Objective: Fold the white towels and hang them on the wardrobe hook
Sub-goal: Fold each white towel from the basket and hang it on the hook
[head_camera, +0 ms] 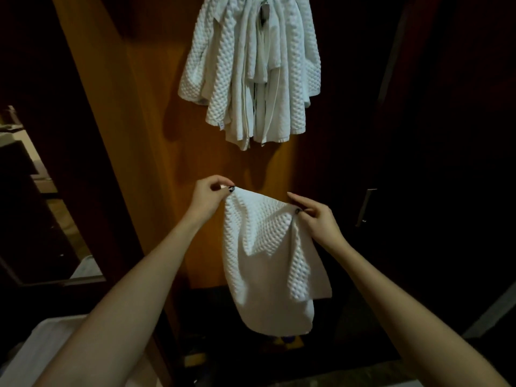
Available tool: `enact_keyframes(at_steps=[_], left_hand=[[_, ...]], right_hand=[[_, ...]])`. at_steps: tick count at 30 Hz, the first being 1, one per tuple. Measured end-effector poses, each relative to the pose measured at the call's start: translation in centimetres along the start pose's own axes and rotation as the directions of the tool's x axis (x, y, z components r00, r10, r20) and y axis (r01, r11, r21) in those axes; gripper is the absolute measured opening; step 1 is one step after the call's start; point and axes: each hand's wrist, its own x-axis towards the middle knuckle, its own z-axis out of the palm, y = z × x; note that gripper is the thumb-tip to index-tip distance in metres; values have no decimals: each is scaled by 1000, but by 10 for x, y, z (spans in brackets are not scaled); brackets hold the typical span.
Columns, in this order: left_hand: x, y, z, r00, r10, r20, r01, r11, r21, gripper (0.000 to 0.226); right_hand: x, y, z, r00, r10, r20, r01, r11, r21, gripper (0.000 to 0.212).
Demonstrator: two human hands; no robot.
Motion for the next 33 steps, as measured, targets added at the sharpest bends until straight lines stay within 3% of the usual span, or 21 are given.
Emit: enact_keyframes(at_steps=[6,11,13,17,23,26,33], left_hand=[[-21,3,34,995,53,90,-49,998,-39,20],[-39,-2,50,984,75,159,-64,995,-78,20],[-44,-6,55,976,36,216,-23,998,-64,19],[-61,-11,71,969,41,243,-30,998,-48,38],[-74,-20,79,971,41,237,-80,984,156,55],[-77,-24,89,979,44,199,-70,989,128,51],[-59,-34,67,986,88,140,-93,995,32,29]], right_hand=[[16,-10,2,982,136,-128,-120,985,128,42],[12,-18,2,979,184,-93,-164,969,186,27],[7,-22,3,987,149,-60,-138,979,152,20],[-1,-30,6,993,120,19,-121,990,65,16],[-6,-34,5,992,115,-47,-118,992,-53,11],[-6,-35,7,993,62,-100,-71,994,-81,1],[-5,-31,-8,975,0,-224,-8,999,-37,12]])
